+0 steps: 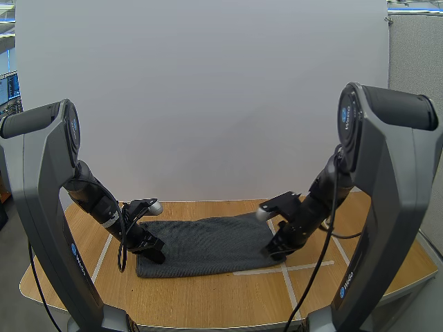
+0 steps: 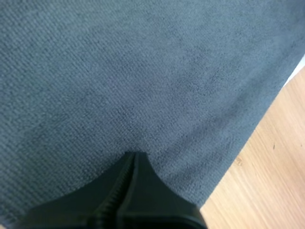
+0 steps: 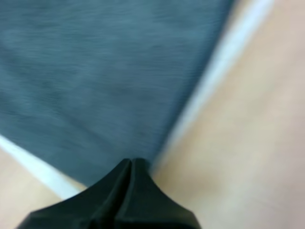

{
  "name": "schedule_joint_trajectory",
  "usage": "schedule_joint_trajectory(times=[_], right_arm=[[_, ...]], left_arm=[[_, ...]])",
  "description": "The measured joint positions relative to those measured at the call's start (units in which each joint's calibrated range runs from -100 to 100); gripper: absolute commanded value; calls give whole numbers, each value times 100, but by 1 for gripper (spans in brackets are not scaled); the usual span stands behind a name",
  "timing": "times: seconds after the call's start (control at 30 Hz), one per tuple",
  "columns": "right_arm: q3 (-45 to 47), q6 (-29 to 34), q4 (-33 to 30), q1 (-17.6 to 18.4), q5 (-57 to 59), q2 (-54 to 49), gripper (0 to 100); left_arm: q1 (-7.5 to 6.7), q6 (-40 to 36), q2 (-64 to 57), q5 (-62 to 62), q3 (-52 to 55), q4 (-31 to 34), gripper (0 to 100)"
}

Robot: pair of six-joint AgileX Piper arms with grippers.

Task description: Fold the towel

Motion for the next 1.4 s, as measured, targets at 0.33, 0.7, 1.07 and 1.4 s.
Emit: schedule_joint_trajectory(times=[0.33, 0.7, 1.07, 1.4], right_arm=[[11, 0, 197, -78, -187, -1057, 0], [-640, 265, 663, -71, -132, -1708, 50], [-1217, 323, 886, -187, -174, -216, 82], [-2170, 323, 1136, -196, 845, 1262, 87]], left_arm=[[0, 275, -502, 93, 0, -337, 0], [0, 235, -2909, 465, -41, -415, 0], [0, -171, -4122, 123, -41, -415, 10], [0, -552, -4458, 80, -41, -415, 21]])
